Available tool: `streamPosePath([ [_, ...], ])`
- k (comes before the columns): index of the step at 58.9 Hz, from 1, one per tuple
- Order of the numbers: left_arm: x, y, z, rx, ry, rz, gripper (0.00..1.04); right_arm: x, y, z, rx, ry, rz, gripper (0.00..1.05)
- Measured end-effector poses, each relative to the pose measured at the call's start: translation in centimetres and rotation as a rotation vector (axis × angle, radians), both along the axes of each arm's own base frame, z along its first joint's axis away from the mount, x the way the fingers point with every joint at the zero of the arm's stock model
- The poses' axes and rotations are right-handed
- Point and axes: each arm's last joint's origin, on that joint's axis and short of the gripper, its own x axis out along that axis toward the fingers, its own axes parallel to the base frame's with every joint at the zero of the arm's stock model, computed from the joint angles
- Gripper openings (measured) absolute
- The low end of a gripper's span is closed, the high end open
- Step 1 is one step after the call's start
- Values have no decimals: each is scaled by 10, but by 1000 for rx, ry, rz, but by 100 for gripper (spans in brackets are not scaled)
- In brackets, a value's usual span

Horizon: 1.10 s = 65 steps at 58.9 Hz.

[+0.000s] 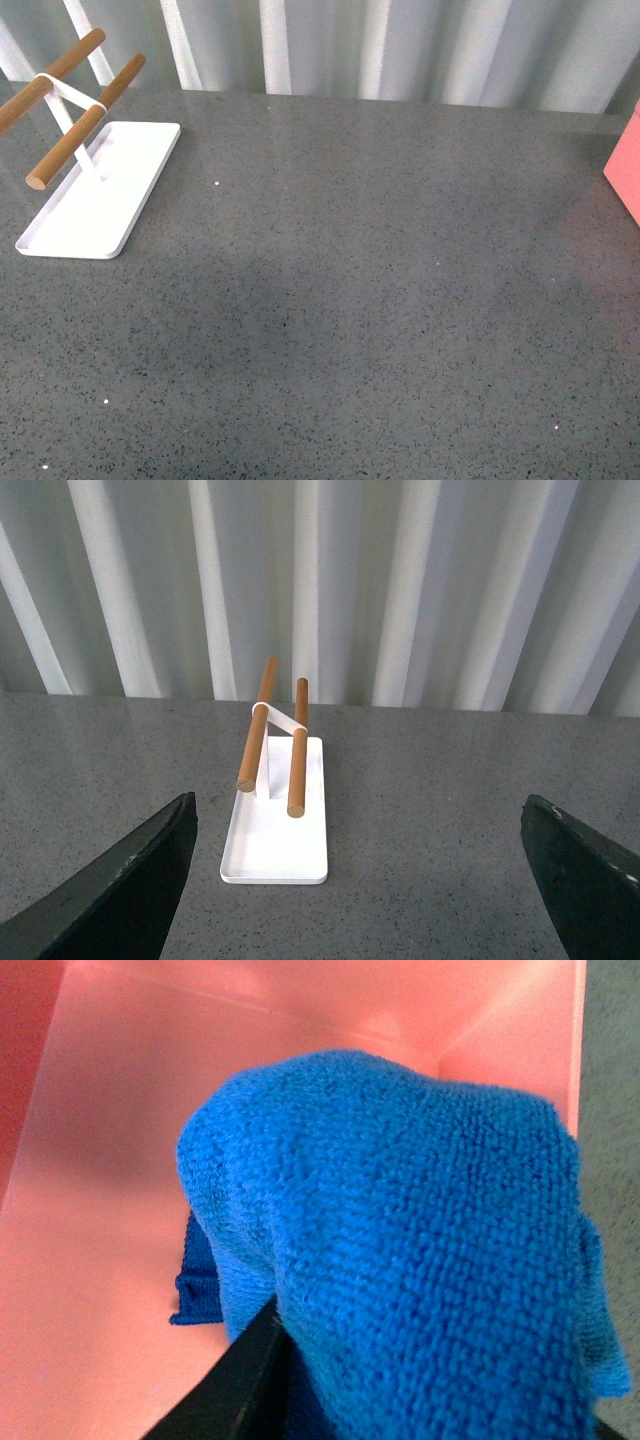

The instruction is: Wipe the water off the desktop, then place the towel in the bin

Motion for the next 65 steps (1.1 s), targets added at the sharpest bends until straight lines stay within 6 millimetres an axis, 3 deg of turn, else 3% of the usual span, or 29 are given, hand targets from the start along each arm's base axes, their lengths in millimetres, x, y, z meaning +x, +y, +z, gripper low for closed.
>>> streamPosePath([
  [10,0,0,0,0,0,0,98,14,7,15,-20,-23,34,71],
  [21,0,0,0,0,0,0,98,19,14,18,-17,-21,53,100],
  [32,0,0,0,0,0,0,98,18,15,26,4,-50,58,98],
  [53,0,0,0,0,0,0,98,10,12,64,100,-214,18,98],
  [61,0,0,0,0,0,0,98,1,11,86,69,-349,-4,98],
  [65,0,0,0,0,0,0,98,-19,27,110,79,-472,61,98],
])
